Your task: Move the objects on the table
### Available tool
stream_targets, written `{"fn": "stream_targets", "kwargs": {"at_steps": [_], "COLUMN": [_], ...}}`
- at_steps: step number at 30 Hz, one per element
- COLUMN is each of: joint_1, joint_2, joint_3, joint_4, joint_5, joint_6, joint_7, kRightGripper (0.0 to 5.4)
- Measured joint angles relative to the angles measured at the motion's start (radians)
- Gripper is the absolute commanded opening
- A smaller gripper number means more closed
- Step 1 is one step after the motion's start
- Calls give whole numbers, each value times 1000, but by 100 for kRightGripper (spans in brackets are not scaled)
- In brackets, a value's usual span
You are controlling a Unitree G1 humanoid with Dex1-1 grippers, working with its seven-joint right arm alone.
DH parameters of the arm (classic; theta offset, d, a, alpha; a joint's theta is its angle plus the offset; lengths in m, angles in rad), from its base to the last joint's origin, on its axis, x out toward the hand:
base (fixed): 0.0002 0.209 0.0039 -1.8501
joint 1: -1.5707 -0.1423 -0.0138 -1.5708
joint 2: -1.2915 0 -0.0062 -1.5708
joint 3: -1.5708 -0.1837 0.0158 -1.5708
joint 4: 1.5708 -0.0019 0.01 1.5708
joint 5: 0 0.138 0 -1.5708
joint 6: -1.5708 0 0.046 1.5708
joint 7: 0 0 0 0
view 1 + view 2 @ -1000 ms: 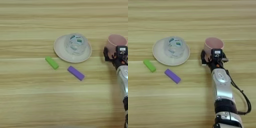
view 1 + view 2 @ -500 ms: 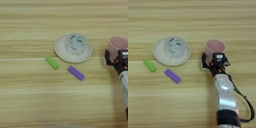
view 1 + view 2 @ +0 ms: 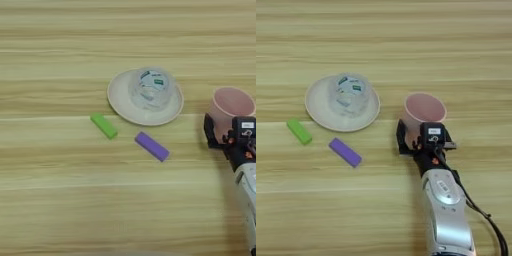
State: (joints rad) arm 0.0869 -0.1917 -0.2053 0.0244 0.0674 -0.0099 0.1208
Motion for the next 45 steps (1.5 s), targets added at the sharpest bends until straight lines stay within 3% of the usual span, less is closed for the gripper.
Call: {"fn": "stream_targets", "kwargs": {"at_steps": [5, 16, 27, 37, 45], "joint_1": [-1, 18, 48, 203, 354], "joint_2": [2, 12, 12, 11, -24], "joint_3": [0, 6, 7, 20, 51], "joint_4": [11, 51, 9, -131, -296], "joint_5": [0, -1, -2, -1, 0], "joint_6": [-7, -1, 0, 53, 114], "joint_7": [0, -2, 1, 49, 150], "kRightGripper": [418, 537, 537, 537, 537]}}
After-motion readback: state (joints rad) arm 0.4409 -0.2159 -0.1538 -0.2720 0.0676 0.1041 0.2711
